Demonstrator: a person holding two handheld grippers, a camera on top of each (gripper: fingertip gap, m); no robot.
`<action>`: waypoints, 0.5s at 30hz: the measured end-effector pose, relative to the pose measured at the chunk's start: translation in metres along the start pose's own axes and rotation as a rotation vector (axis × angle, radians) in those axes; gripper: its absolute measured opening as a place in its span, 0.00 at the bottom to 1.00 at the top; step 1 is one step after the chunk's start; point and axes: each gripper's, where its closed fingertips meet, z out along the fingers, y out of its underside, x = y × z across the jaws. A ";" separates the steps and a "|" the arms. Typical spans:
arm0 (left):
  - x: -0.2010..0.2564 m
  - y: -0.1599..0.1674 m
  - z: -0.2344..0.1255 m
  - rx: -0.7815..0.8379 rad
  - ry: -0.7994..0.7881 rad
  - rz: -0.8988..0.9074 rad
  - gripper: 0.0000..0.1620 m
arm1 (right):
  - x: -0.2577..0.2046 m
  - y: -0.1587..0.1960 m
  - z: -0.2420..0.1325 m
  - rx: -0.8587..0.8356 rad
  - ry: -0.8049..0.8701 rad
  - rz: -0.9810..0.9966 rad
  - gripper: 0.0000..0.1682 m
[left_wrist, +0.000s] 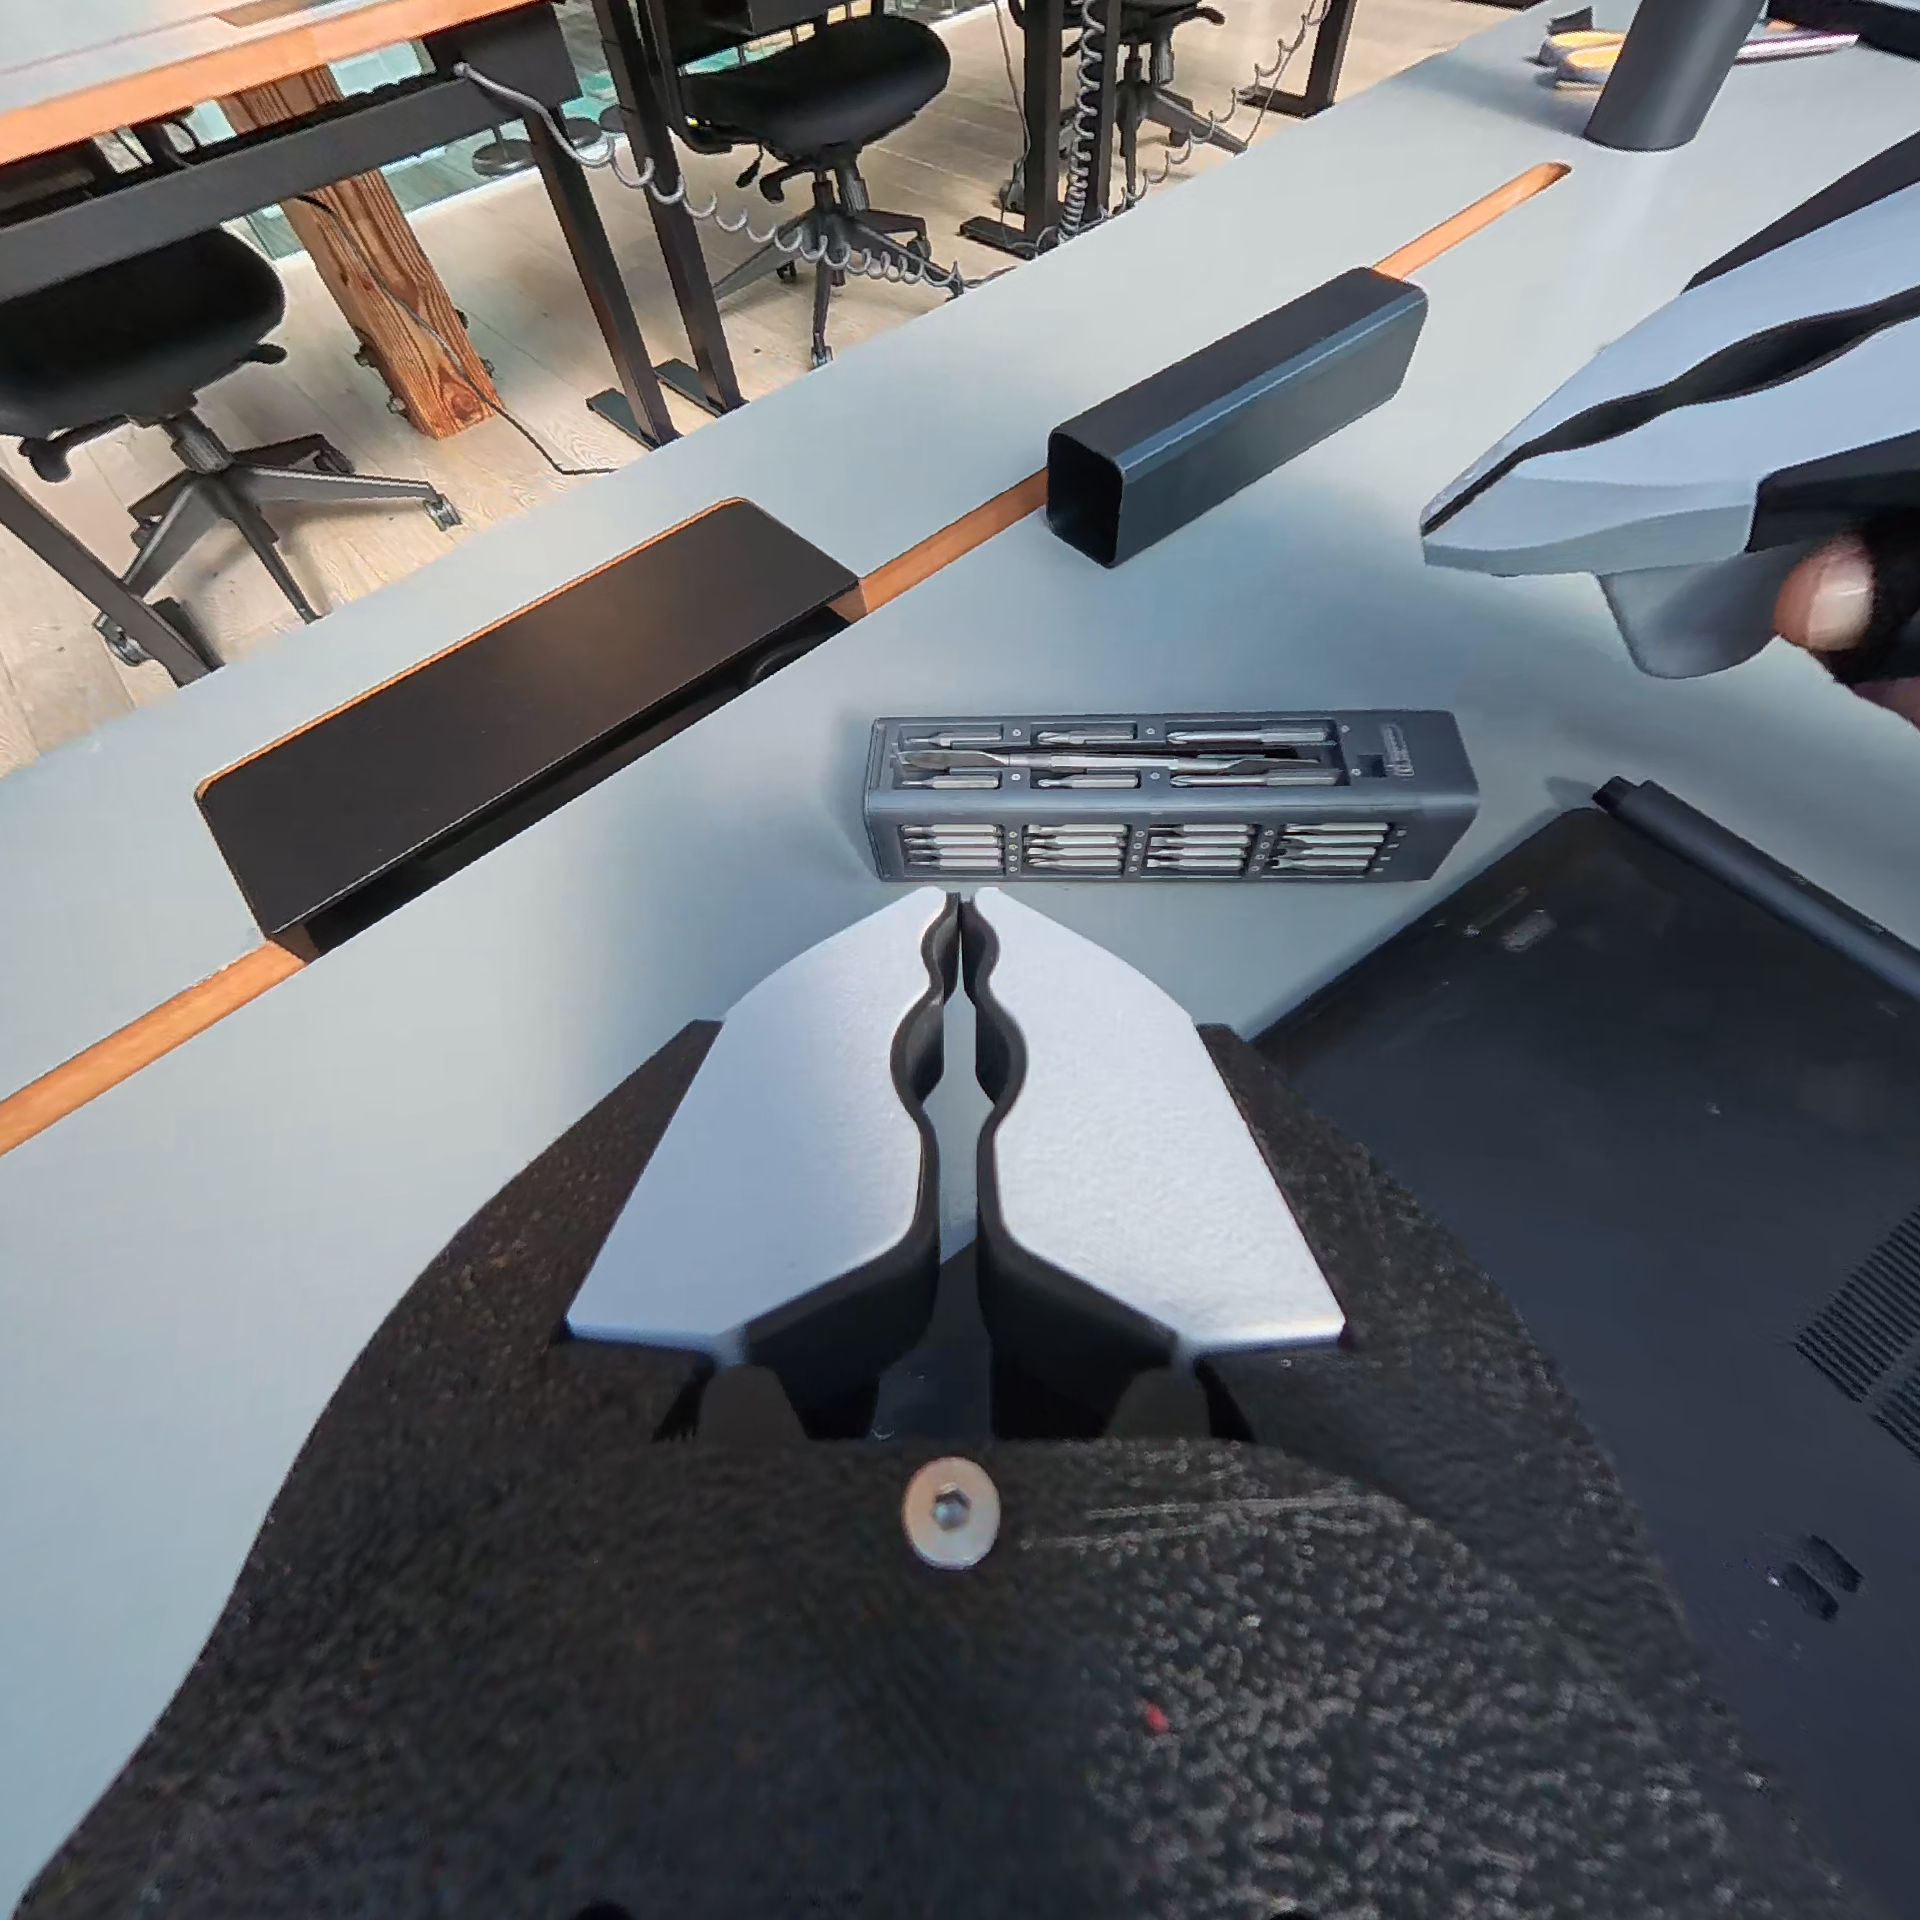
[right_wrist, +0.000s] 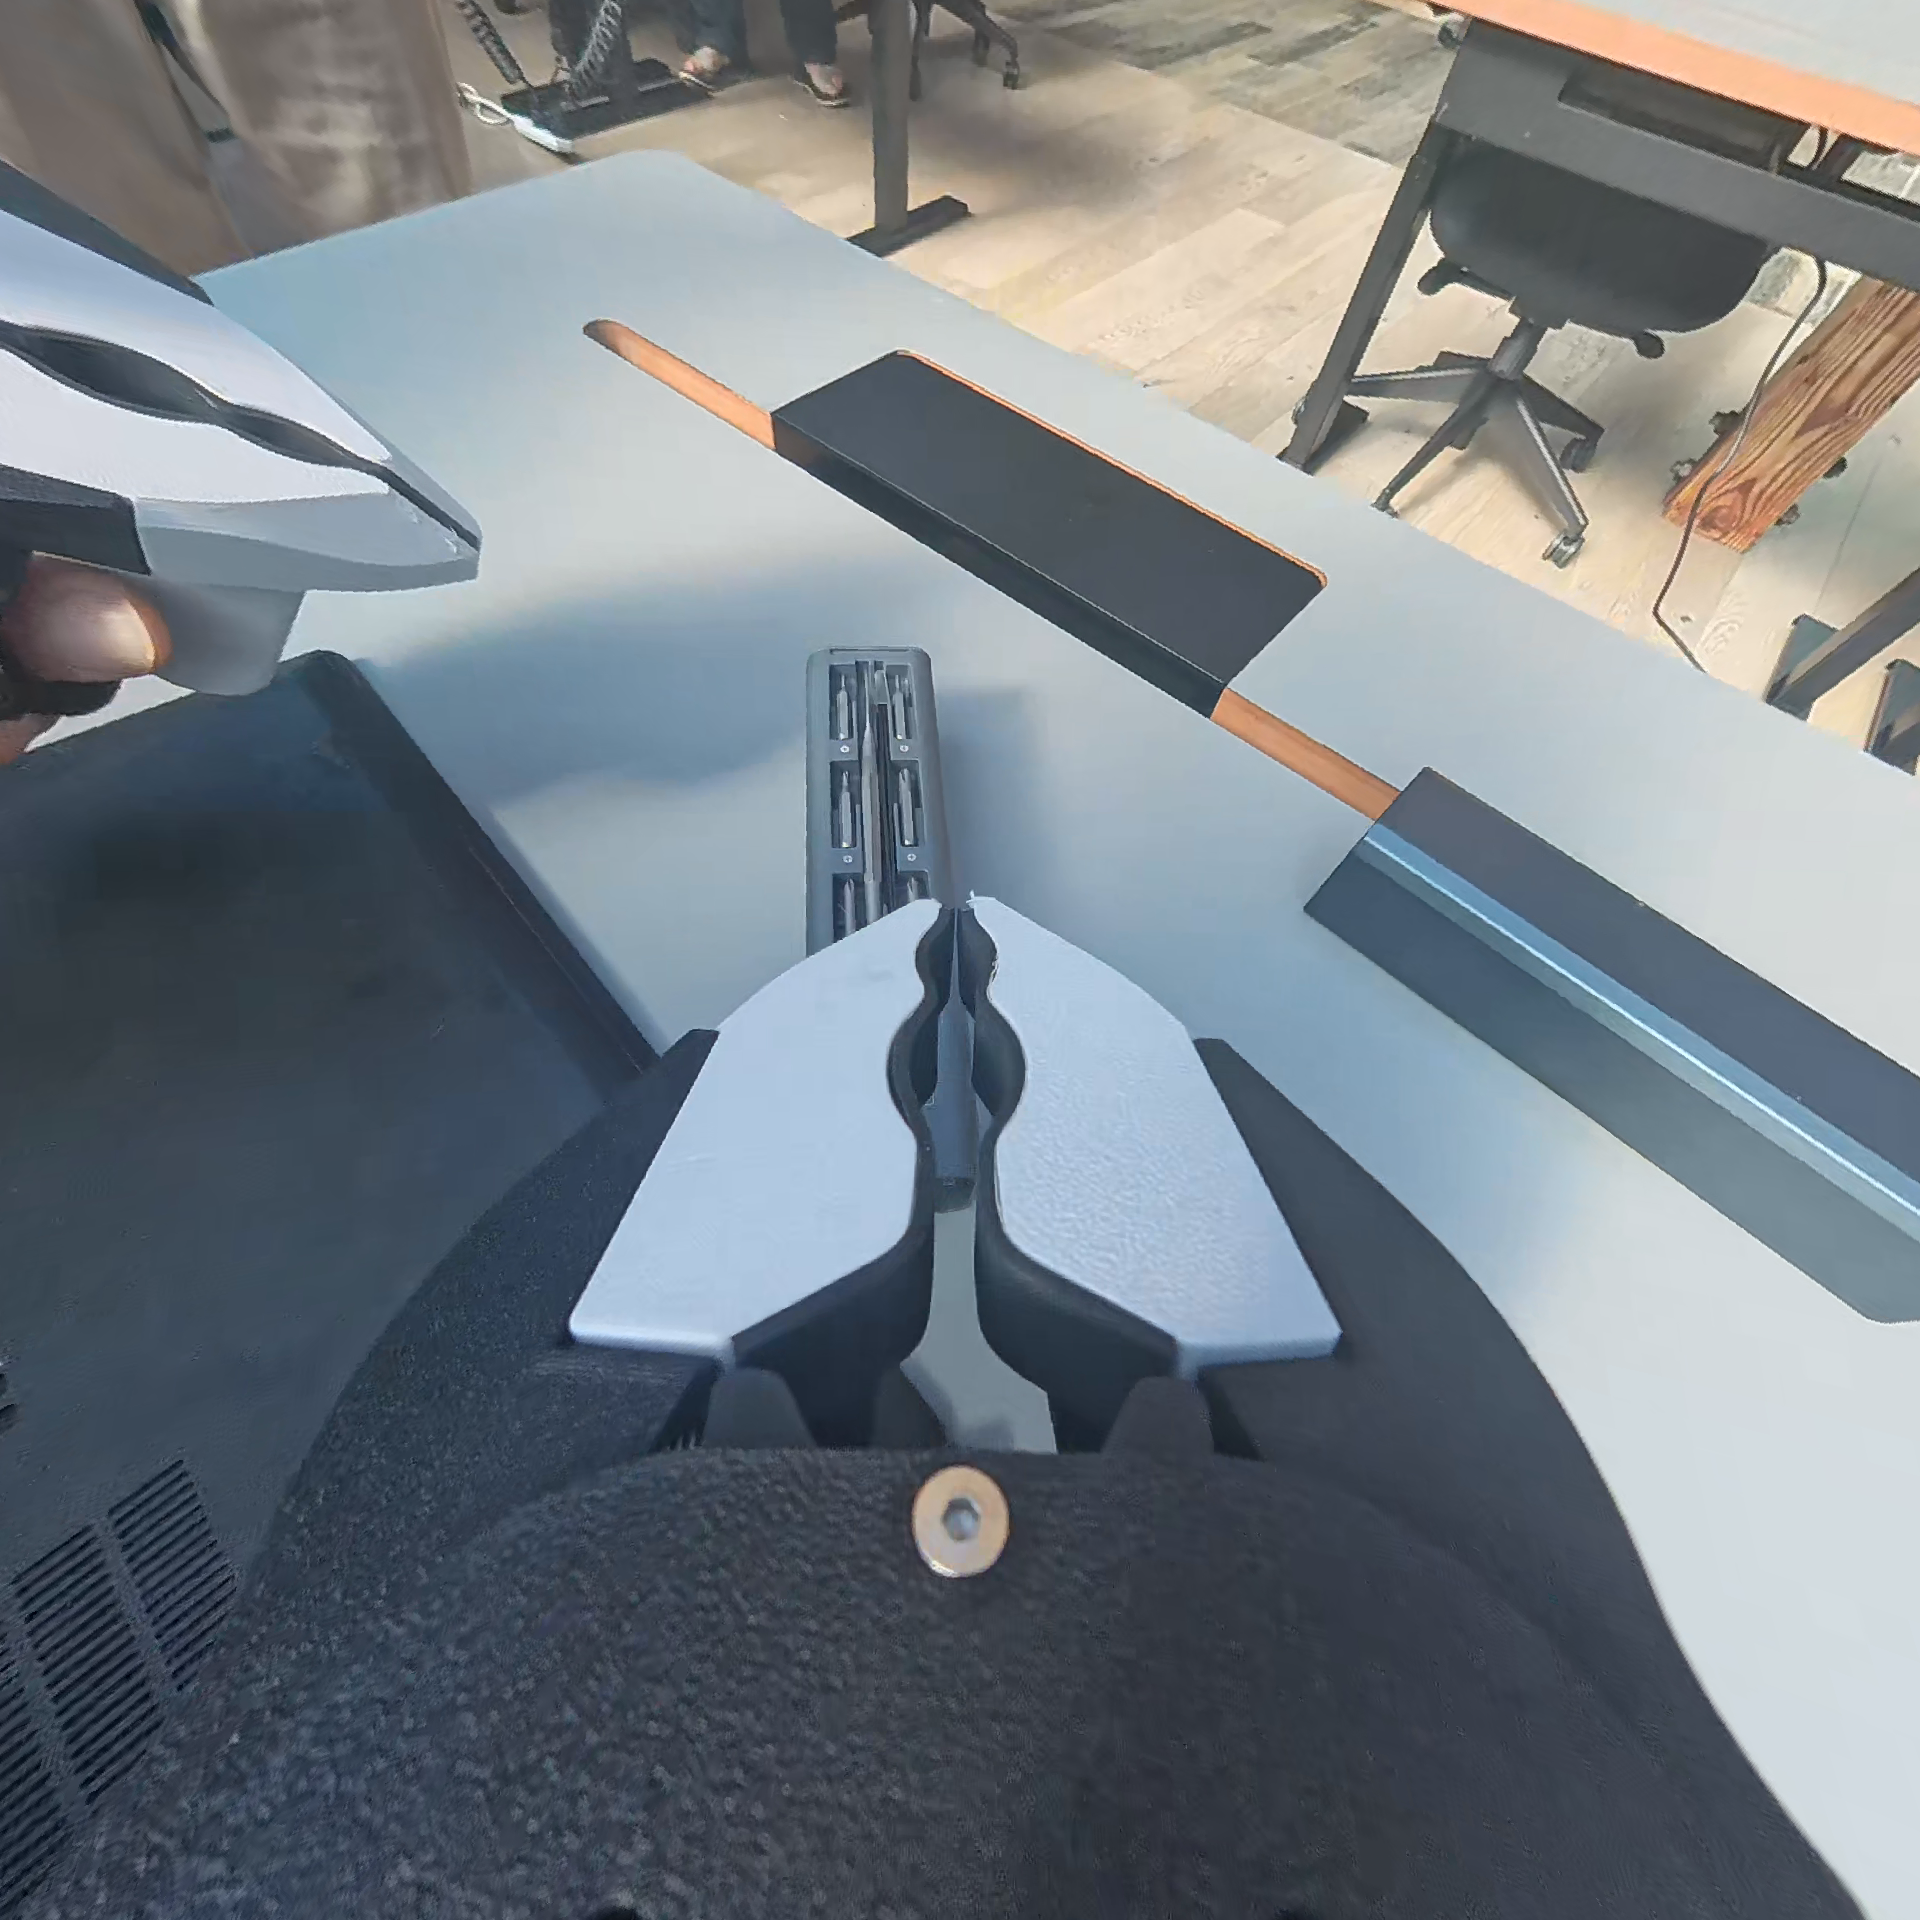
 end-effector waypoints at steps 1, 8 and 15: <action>-0.003 0.002 0.003 -0.006 0.005 -0.006 0.00 | 0.001 0.000 0.004 -0.004 -0.021 0.017 0.00; -0.014 0.009 0.015 -0.023 0.033 -0.008 0.00 | 0.000 -0.012 0.028 -0.010 -0.103 -0.022 0.03; -0.023 0.011 0.003 -0.019 0.012 -0.058 0.16 | -0.009 -0.013 0.031 -0.050 -0.085 -0.032 0.25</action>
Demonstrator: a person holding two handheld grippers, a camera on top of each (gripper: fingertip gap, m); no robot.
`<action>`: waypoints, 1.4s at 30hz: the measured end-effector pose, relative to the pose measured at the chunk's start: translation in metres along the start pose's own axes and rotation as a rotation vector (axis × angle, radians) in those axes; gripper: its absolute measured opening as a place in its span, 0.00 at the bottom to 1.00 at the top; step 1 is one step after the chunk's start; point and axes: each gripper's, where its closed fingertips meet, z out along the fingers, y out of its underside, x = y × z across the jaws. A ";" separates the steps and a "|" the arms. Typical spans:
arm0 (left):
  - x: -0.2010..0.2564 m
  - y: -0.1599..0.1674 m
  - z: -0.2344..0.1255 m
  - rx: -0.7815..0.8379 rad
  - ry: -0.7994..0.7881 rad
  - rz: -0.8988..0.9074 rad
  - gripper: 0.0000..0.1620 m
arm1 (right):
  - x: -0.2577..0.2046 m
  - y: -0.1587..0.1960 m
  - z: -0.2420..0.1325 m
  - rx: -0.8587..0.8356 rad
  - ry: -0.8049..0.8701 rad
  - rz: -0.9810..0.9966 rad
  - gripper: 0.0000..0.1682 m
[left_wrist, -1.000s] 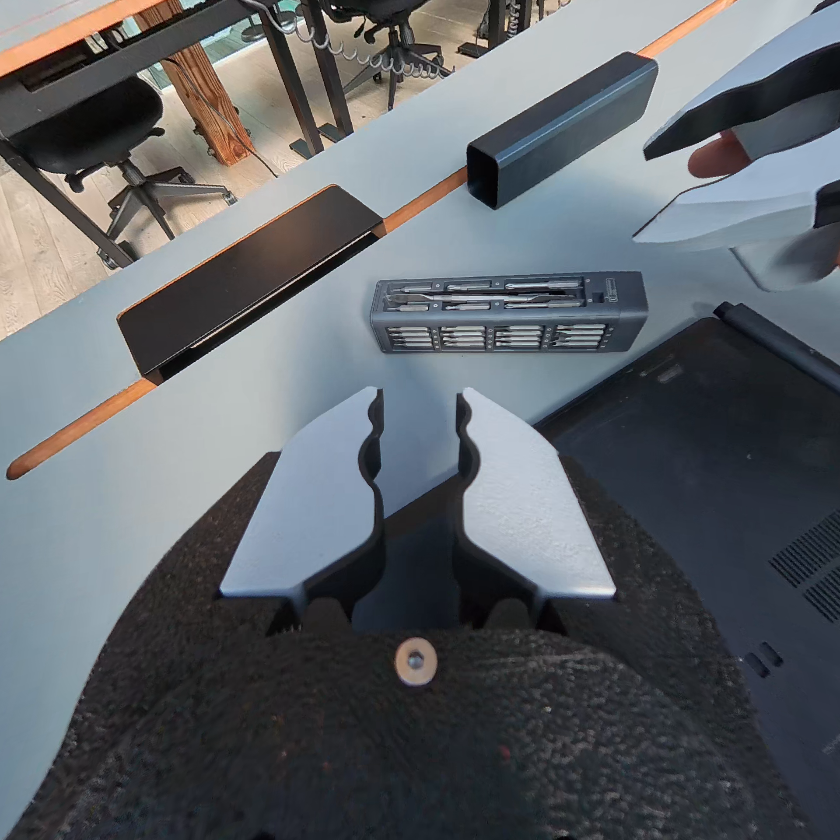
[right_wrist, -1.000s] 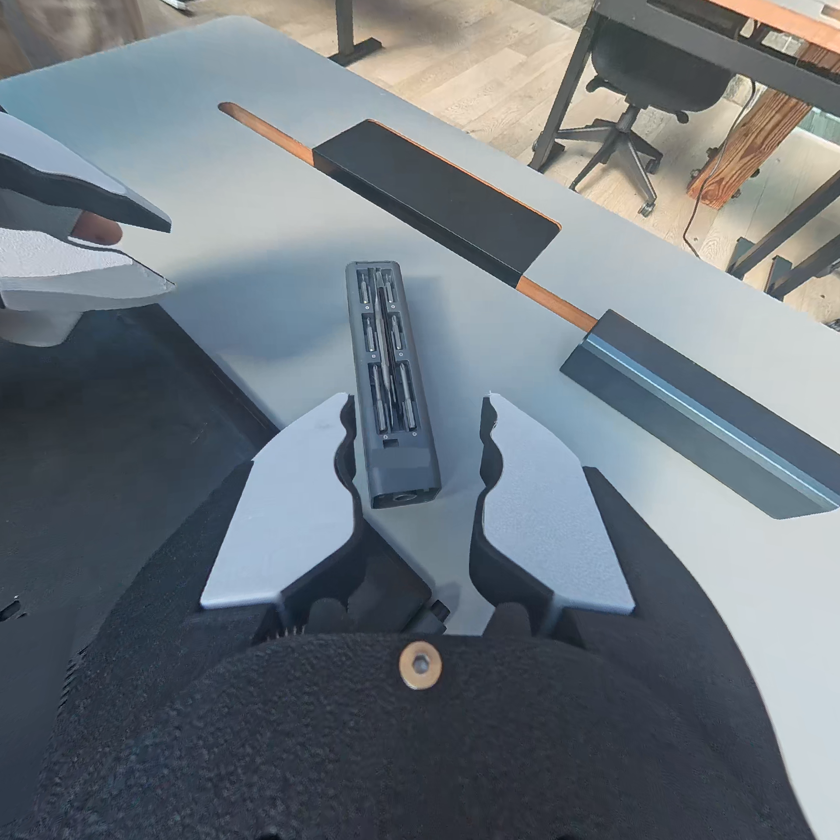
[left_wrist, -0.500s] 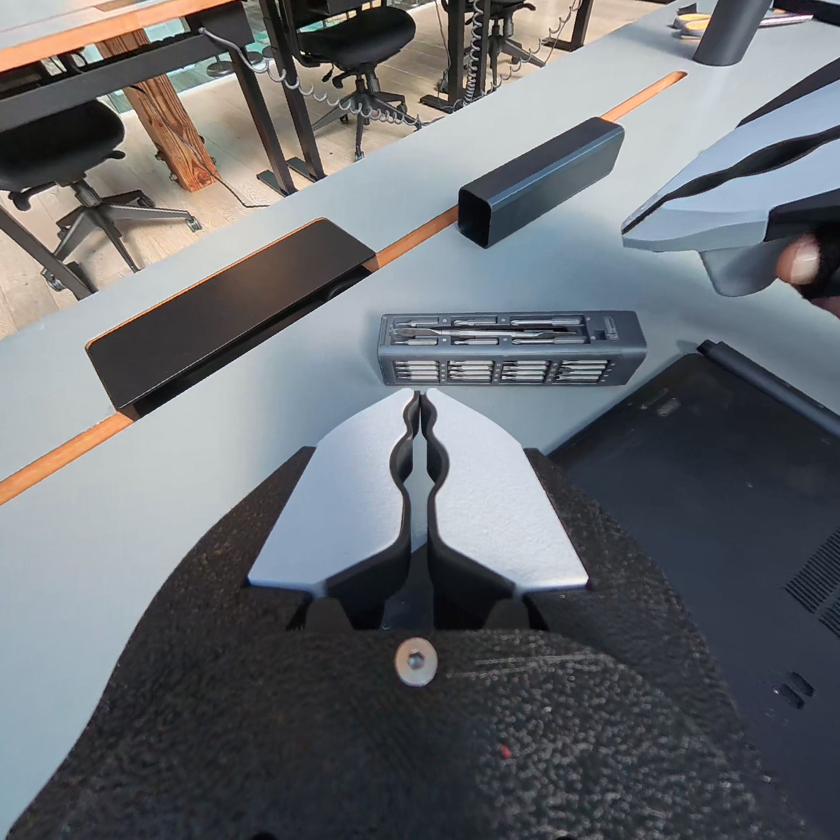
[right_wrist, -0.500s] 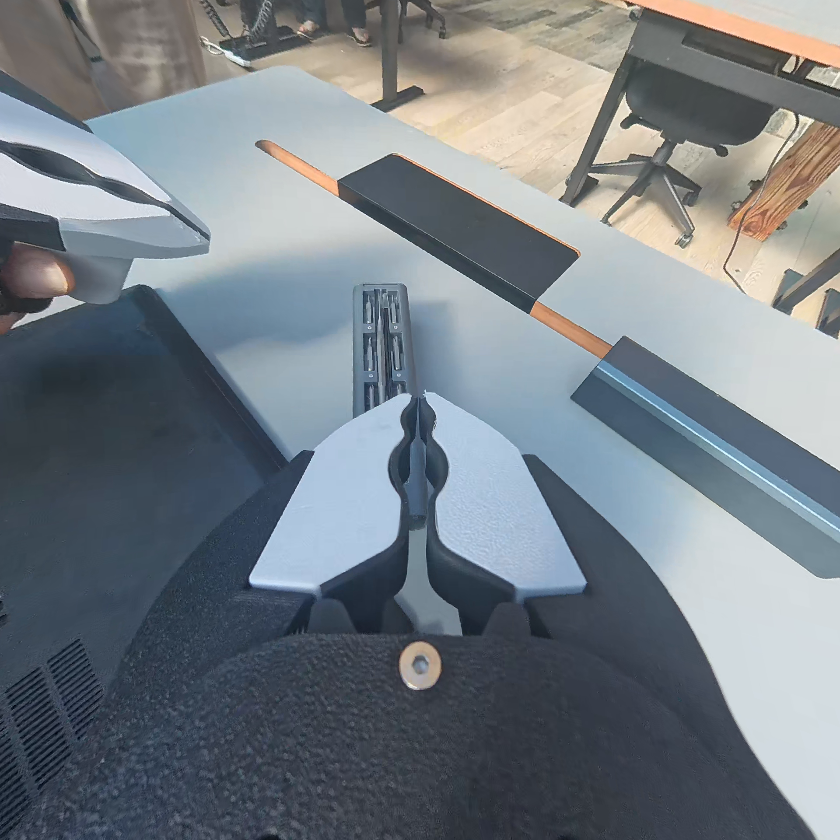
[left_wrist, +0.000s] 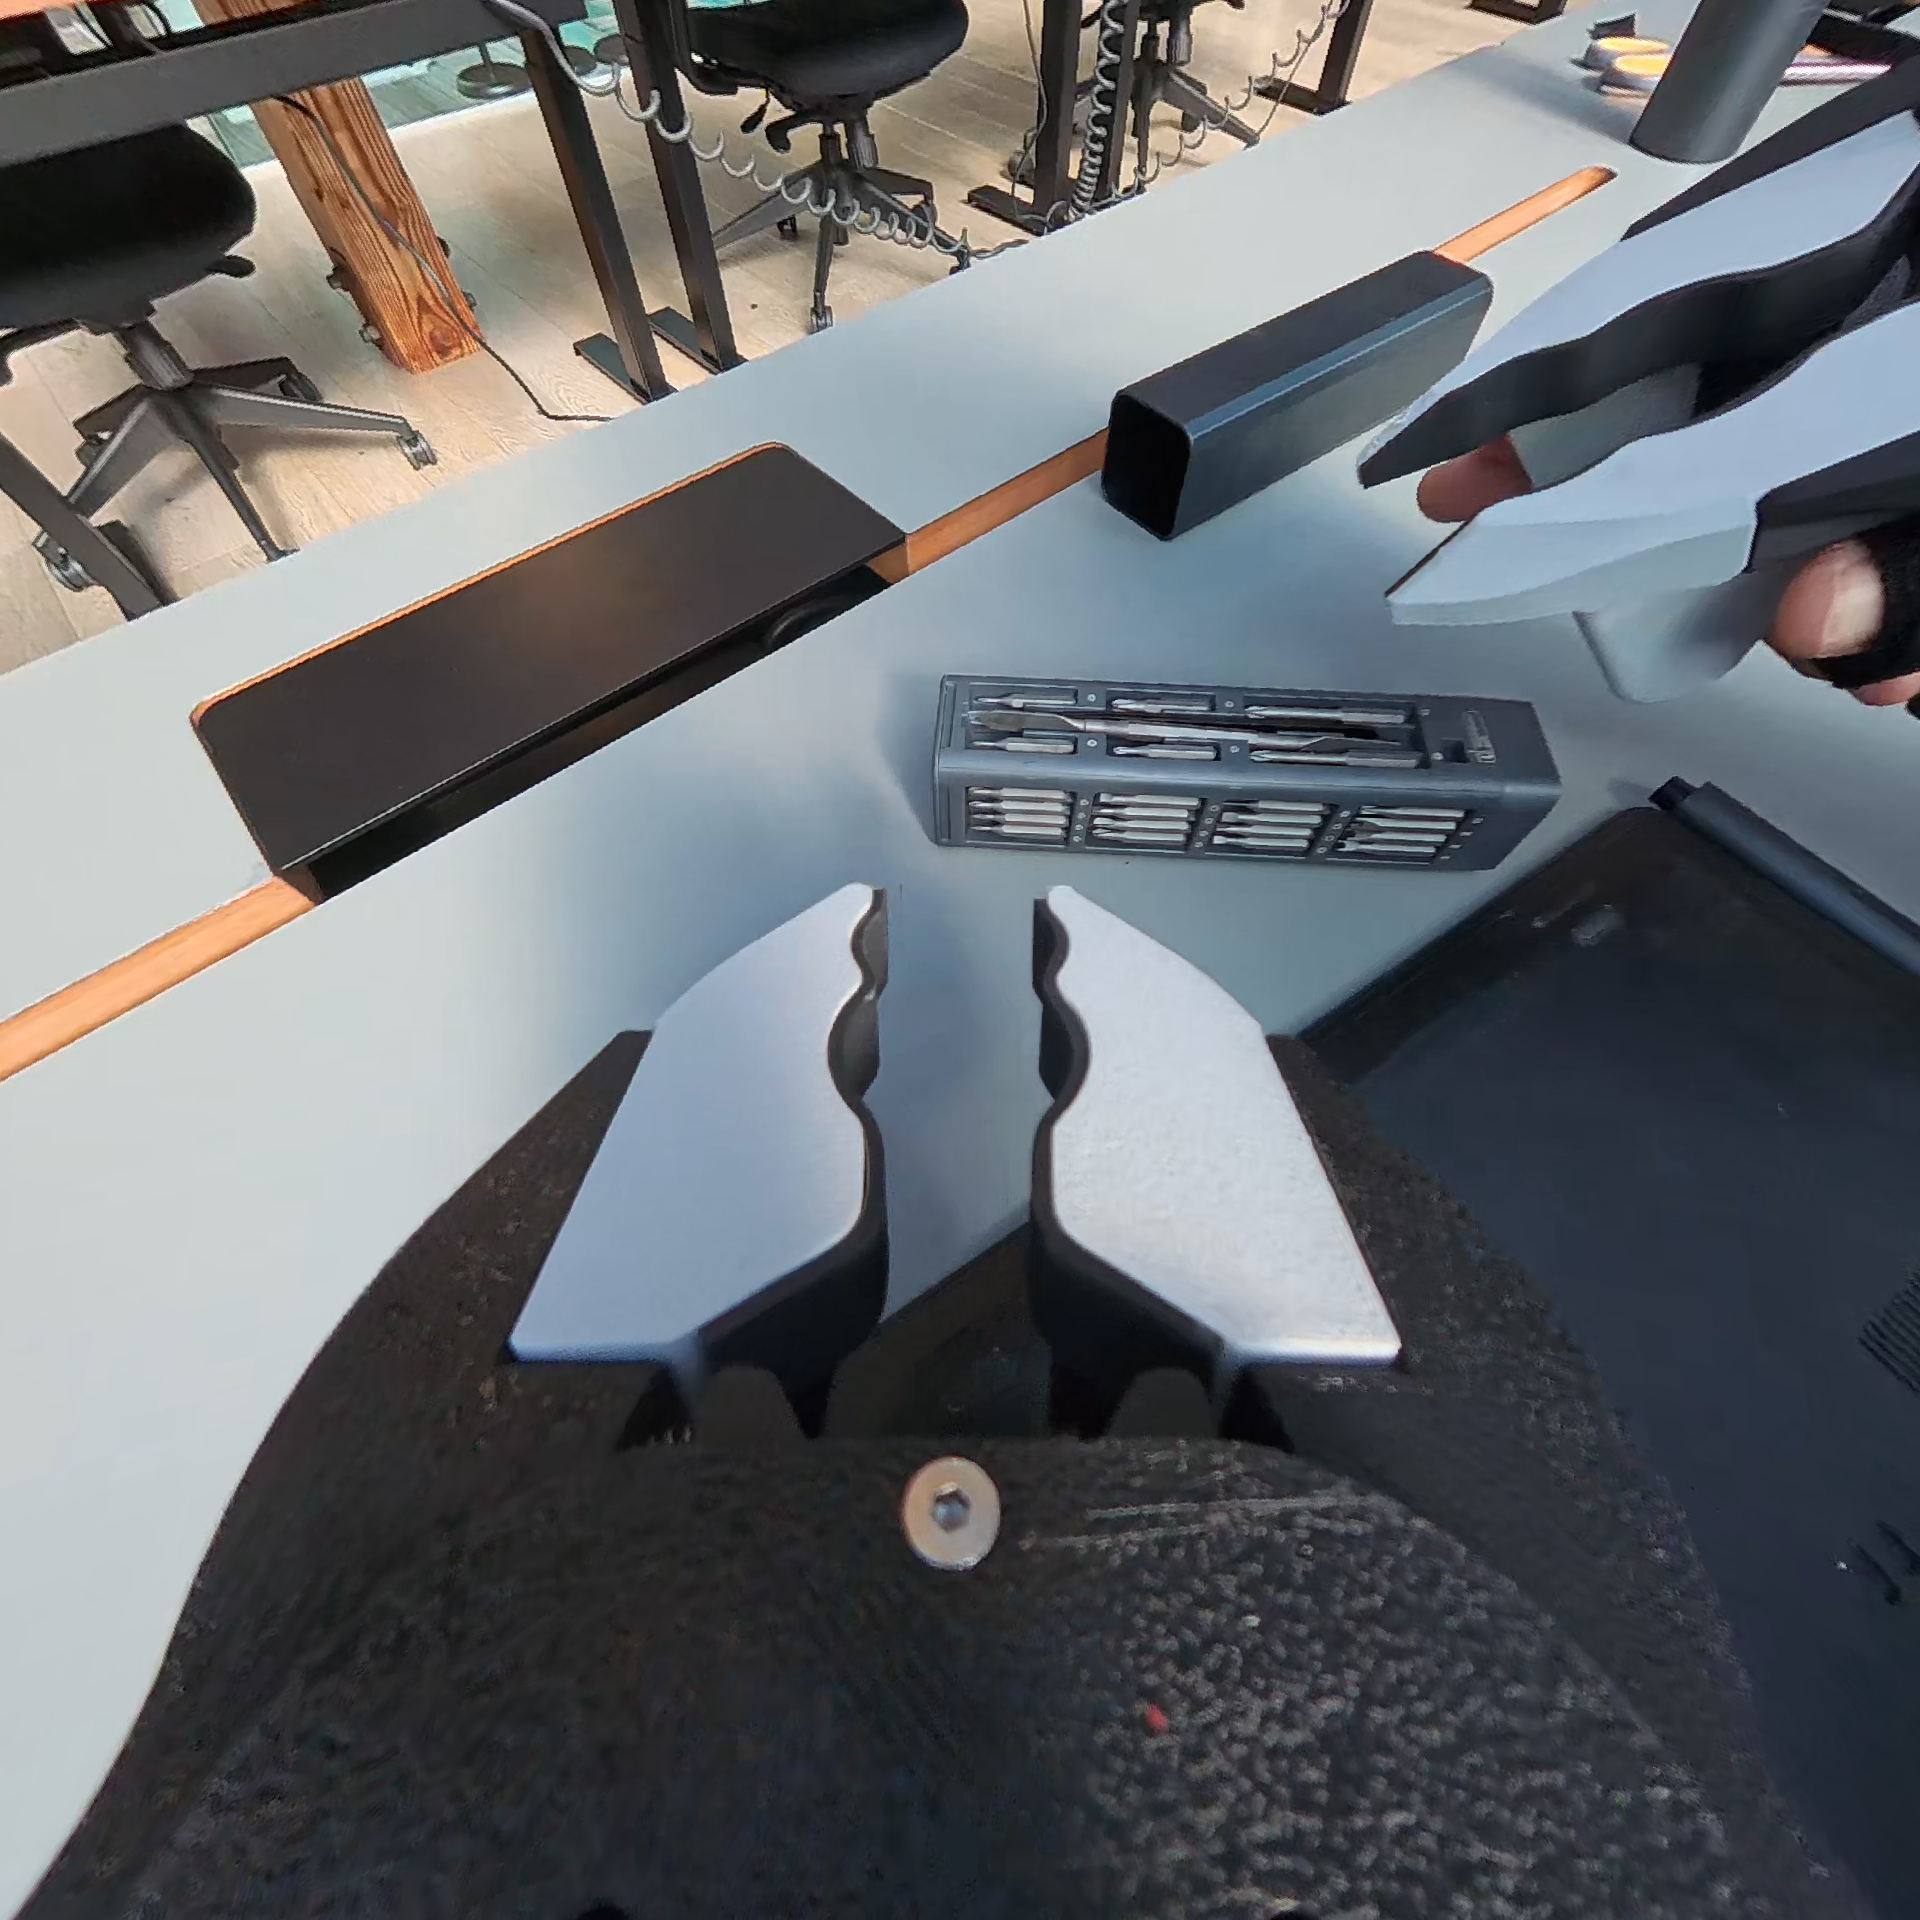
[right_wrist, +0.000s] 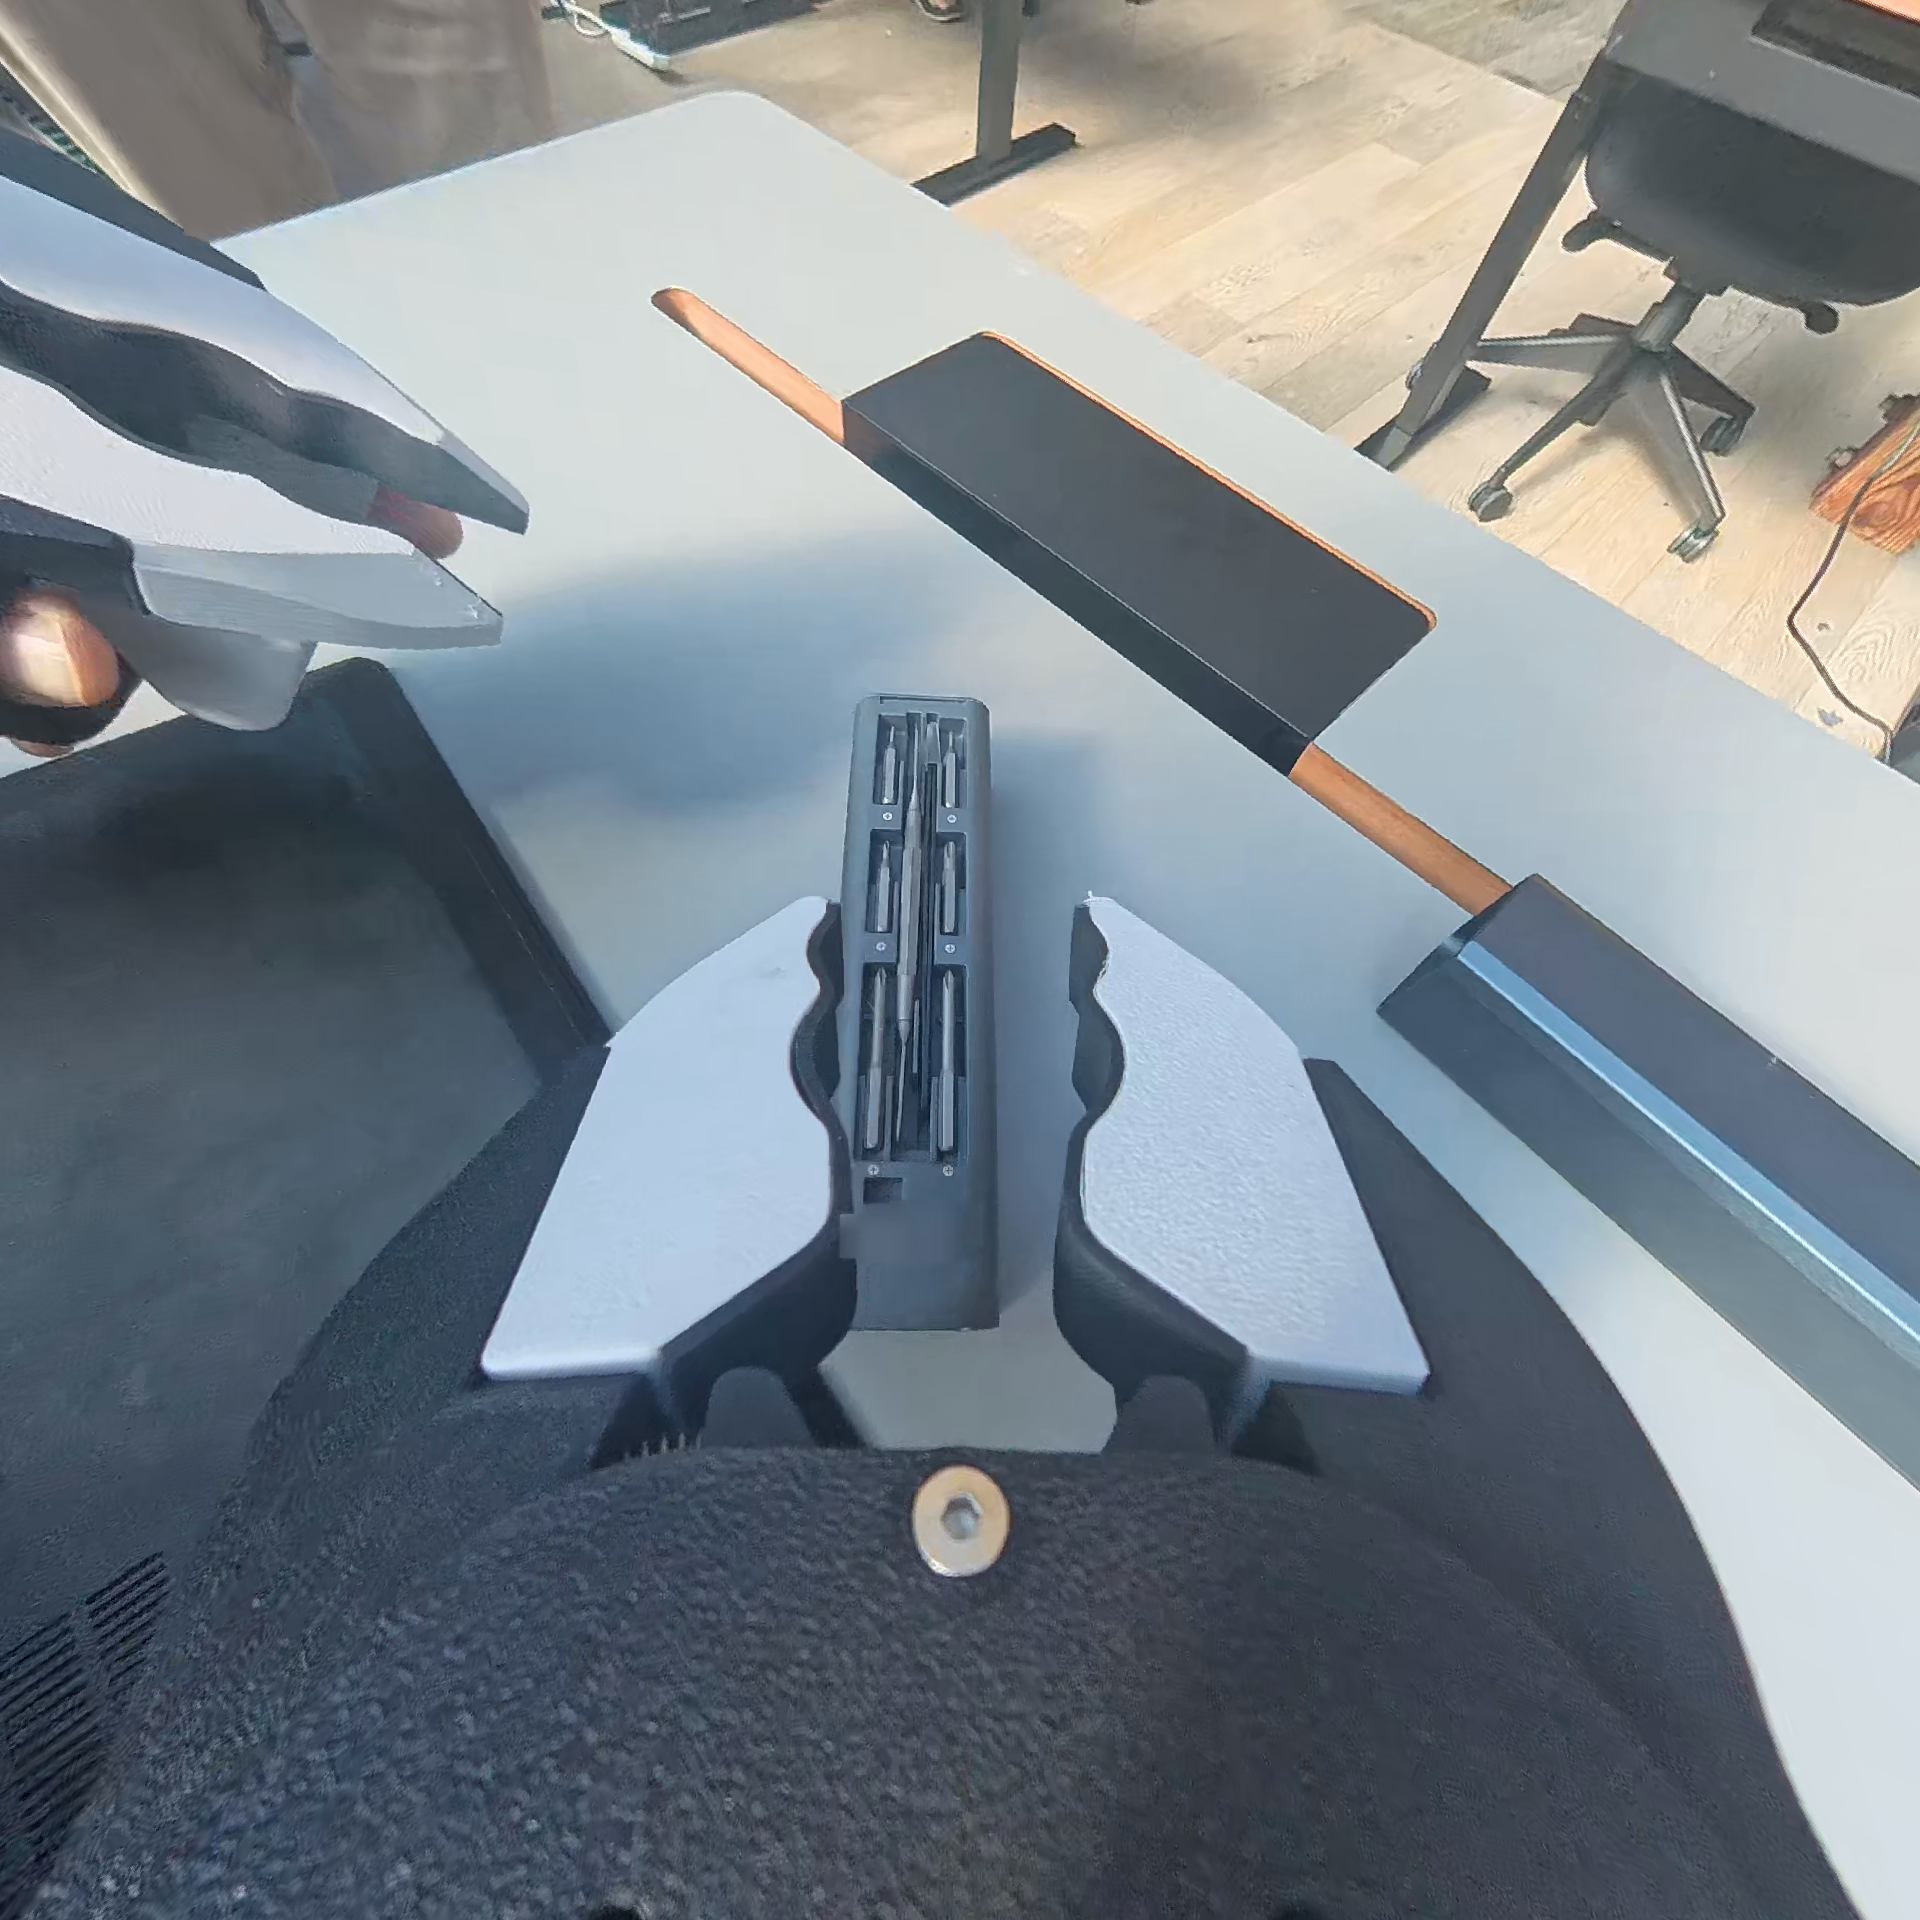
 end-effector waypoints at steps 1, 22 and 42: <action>0.000 0.001 -0.003 -0.004 0.005 -0.018 0.24 | -0.001 0.002 -0.003 -0.008 0.009 0.008 0.31; 0.026 0.017 -0.136 0.067 0.024 -0.055 0.00 | -0.034 0.049 -0.153 0.080 0.127 0.106 0.09; -0.017 0.013 -0.100 0.013 0.063 -0.038 0.13 | -0.018 -0.053 -0.038 -0.003 -0.022 -0.094 0.29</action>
